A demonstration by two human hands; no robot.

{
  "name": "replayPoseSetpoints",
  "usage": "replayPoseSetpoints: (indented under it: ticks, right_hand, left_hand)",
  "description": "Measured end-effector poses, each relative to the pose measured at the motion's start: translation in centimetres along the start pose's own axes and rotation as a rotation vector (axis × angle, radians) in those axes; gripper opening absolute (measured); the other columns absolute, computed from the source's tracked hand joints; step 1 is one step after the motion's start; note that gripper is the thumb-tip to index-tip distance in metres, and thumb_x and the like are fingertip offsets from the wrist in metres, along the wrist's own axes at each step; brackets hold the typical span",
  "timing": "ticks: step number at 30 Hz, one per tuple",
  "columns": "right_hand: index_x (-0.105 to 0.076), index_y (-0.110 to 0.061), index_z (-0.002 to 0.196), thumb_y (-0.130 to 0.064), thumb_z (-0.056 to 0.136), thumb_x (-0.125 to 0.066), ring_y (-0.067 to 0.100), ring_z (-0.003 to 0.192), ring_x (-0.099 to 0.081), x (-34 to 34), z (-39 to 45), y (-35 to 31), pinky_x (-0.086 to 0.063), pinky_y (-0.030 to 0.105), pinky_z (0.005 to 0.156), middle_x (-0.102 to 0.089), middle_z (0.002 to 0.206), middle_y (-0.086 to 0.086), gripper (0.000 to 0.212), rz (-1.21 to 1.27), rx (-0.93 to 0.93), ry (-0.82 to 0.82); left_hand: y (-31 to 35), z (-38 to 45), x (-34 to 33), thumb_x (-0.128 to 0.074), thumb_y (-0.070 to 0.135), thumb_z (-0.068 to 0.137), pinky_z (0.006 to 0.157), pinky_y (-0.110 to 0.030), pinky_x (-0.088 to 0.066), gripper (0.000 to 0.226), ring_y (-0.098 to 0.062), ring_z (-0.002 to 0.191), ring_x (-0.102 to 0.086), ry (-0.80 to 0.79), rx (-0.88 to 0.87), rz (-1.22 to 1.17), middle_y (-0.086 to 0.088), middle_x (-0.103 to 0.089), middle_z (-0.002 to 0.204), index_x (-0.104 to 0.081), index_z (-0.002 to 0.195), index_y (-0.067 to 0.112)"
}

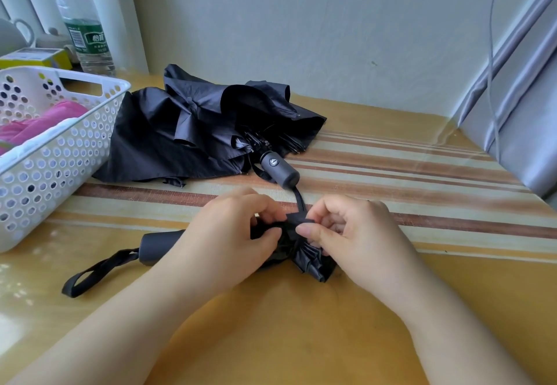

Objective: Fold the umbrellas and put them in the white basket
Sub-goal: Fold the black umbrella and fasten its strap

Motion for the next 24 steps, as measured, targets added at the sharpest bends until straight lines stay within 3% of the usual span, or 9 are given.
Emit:
replayPoseSetpoints:
  ticks: [4,7,10,15,20,24]
  right_hand:
    - [-0.059,-0.030,0.071,-0.023,0.087,-0.069,-0.001,0.064,-0.067,0.1,-0.2,0.3,-0.052,0.014,0.062,-0.071,0.073,-0.013,0.020,0.083,-0.020,-0.076]
    - [-0.058,-0.031,0.073,-0.026,0.088,-0.067,0.000,0.071,-0.068,0.3,-0.3,0.0,-0.056,0.026,0.072,-0.071,0.077,-0.016,0.018,0.063,0.019,-0.097]
    - [-0.059,-0.029,0.076,-0.027,0.088,-0.067,0.001,0.075,-0.068,0.3,-0.3,0.0,-0.056,0.031,0.077,-0.071,0.079,-0.017,0.014,0.082,0.041,-0.108]
    - [-0.061,-0.031,0.078,-0.030,0.086,-0.068,0.002,0.074,-0.067,0.2,-0.2,0.0,-0.055,0.028,0.072,-0.069,0.078,-0.018,0.010,0.070,0.103,-0.050]
    - [-0.072,-0.022,0.086,-0.022,0.086,-0.070,0.008,0.066,-0.062,-0.4,0.4,-0.5,-0.049,0.025,0.063,-0.067,0.070,-0.011,0.002,-0.009,0.249,0.031]
    - [-0.069,-0.018,0.081,-0.025,0.082,-0.068,0.009,0.063,-0.055,-0.7,0.8,-1.0,-0.043,0.019,0.059,-0.059,0.080,-0.015,0.007,-0.053,0.321,0.112]
  left_hand:
    - [-0.3,0.4,-0.6,-0.068,0.024,0.084,0.062,-0.009,-0.036,0.019,0.004,0.075,-0.049,-0.115,0.041,-0.028,0.019,-0.051,0.086,-0.067,0.090,0.042]
    - [-0.3,0.6,-0.9,-0.066,0.027,0.086,0.071,-0.015,-0.039,0.025,-0.001,0.084,-0.049,-0.178,0.021,-0.012,0.023,-0.054,0.092,-0.067,0.098,0.048]
    - [-0.3,1.0,-1.0,-0.068,0.034,0.085,0.068,-0.011,-0.036,0.022,0.006,0.082,-0.048,-0.220,0.042,0.013,0.024,-0.054,0.092,-0.063,0.097,0.051]
    - [-0.5,1.7,-0.6,-0.068,0.034,0.084,0.058,-0.016,-0.034,0.025,0.005,0.069,-0.049,-0.113,0.106,0.017,0.023,-0.055,0.067,-0.053,0.067,0.045]
    - [-0.7,1.9,-0.8,-0.064,0.027,0.089,0.042,-0.011,-0.032,0.013,0.007,0.043,-0.048,-0.138,0.176,-0.075,0.014,-0.049,0.058,-0.065,0.077,0.029]
    - [-1.1,1.9,-0.8,-0.064,0.025,0.090,0.038,-0.009,-0.030,0.014,0.002,0.036,-0.044,-0.152,0.233,-0.187,0.011,-0.053,0.058,-0.068,0.076,0.027]
Point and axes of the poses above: each hand's wrist, its own z-axis towards the middle knuckle, its own x-axis out of the back of the hand, y = z × x, the point moved 7 cm from there along z, towards the middle knuckle
